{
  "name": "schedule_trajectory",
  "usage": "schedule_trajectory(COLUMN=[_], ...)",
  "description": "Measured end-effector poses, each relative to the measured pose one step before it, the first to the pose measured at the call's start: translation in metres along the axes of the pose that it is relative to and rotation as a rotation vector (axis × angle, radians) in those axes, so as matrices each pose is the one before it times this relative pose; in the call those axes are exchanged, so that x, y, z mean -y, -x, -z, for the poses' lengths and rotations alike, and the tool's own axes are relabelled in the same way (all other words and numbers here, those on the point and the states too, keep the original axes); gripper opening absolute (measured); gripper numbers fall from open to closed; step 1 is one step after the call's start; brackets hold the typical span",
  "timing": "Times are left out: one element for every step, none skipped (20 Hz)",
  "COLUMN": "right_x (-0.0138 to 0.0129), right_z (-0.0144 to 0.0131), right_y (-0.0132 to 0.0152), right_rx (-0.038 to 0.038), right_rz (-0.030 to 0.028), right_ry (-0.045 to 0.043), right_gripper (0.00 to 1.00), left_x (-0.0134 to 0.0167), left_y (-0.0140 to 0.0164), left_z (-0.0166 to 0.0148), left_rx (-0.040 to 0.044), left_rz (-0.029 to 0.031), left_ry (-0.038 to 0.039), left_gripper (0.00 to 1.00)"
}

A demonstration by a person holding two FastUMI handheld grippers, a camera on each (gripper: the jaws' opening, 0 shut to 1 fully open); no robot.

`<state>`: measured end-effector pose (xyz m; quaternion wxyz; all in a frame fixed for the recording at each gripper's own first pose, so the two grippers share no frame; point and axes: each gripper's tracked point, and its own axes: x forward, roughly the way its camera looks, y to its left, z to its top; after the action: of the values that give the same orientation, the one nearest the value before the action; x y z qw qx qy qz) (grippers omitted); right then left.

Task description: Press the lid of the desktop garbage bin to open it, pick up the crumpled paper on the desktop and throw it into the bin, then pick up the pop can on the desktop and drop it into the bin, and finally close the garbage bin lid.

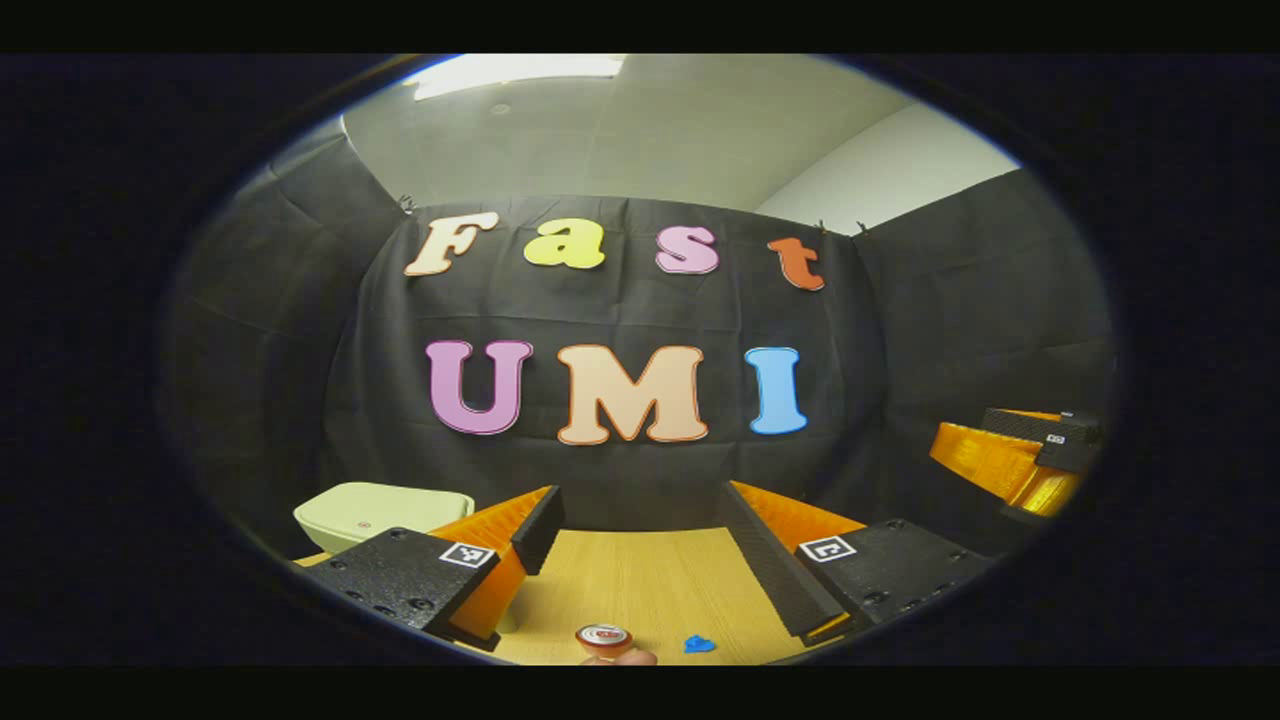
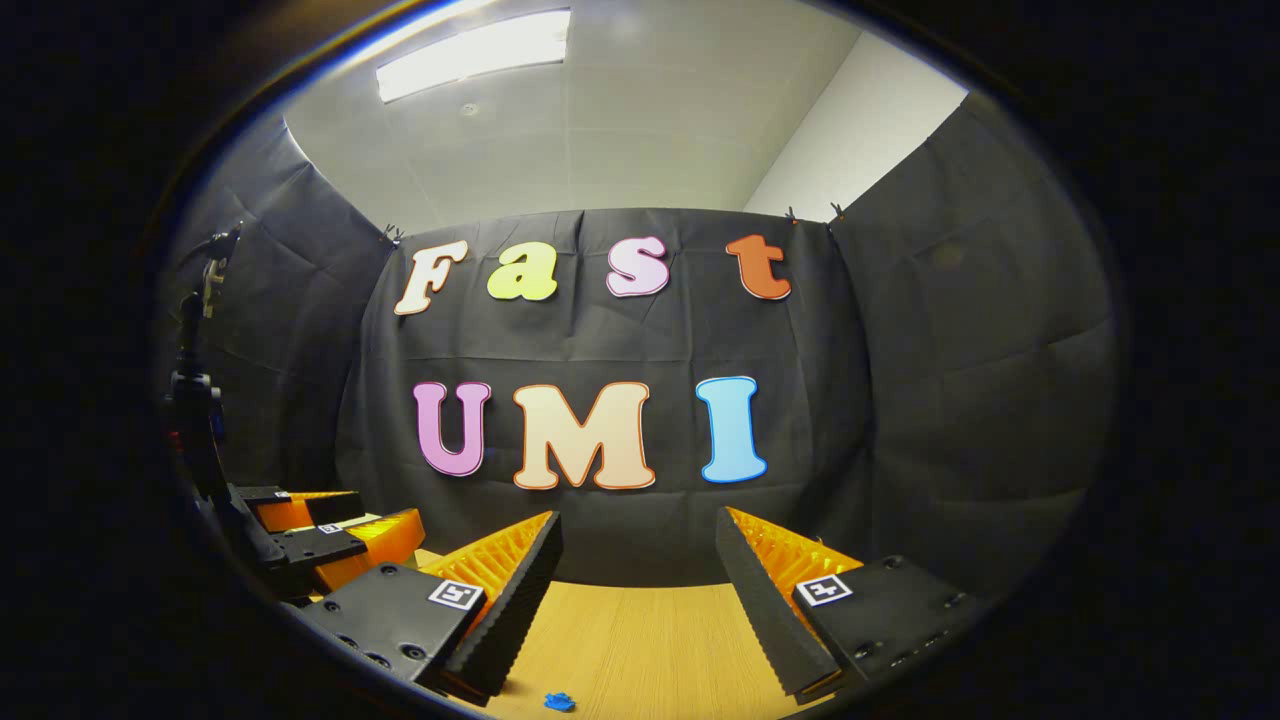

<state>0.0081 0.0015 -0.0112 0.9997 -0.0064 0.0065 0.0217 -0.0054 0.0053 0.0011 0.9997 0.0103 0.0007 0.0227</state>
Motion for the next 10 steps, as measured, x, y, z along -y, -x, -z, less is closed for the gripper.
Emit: schedule_trajectory(right_x=[0.00026, 0.00066, 0.00173, 0.00138, 0.00071, 0.00092, 0.00120, 0.00061, -0.00004, 0.00054], right_z=[0.00049, 0.00145, 0.00150, 0.00120, 0.00170, 0.00299, -0.00043, 0.00141, -0.00012, 0.00130], right_y=[-0.00060, 0.00056, -0.00059, -0.00029, -0.00137, -0.00026, -0.00013, -0.00117, -0.00068, 0.00077], right_rx=[-0.00108, 0.00001, -0.00083, -0.00282, -0.00507, -0.00494, -0.00433, -0.00163, -0.00075, -0.00143], right_rz=[-0.00149, -0.00023, 0.00147, -0.00099, -0.00137, -0.00068, 0.00007, -0.00095, -0.00113, -0.00052], right_ry=[-0.00131, -0.00053, -0.00049, -0.00216, -0.00292, -0.00346, -0.00450, -0.00014, 0.00272, 0.00355], right_gripper=[0.97, 0.97, 0.97, 0.97, 0.97, 0.97, 0.97, 0.97, 0.97, 0.97], left_x=[-0.00054, -0.00010, -0.00056, -0.00081, -0.00154, -0.00070, -0.00252, -0.00225, -0.00119, -0.00218], left_y=[0.00064, 0.00060, 0.00012, -0.00072, 0.00086, 0.00057, 0.00072, -0.00002, -0.00165, -0.00162], left_z=[-0.00058, 0.00027, -0.00143, 0.00085, -0.00152, -0.00068, -0.00360, -0.00203, -0.00038, -0.00173], left_rx=[-0.00165, -0.00093, 0.00096, 0.00058, 0.00254, 0.00290, 0.00756, 0.00695, 0.00568, 0.00317], left_rz=[-0.00272, -0.00117, -0.00260, -0.00414, -0.00531, -0.00522, -0.01100, -0.00733, -0.00663, -0.00325], left_ry=[-0.00344, -0.00215, -0.00210, -0.00142, -0.00050, -0.00076, -0.00885, -0.00808, -0.00470, -0.00346], left_gripper=[0.99, 0.99, 0.94, 0.94, 0.94, 0.94, 0.99, 0.99, 0.99, 0.95])
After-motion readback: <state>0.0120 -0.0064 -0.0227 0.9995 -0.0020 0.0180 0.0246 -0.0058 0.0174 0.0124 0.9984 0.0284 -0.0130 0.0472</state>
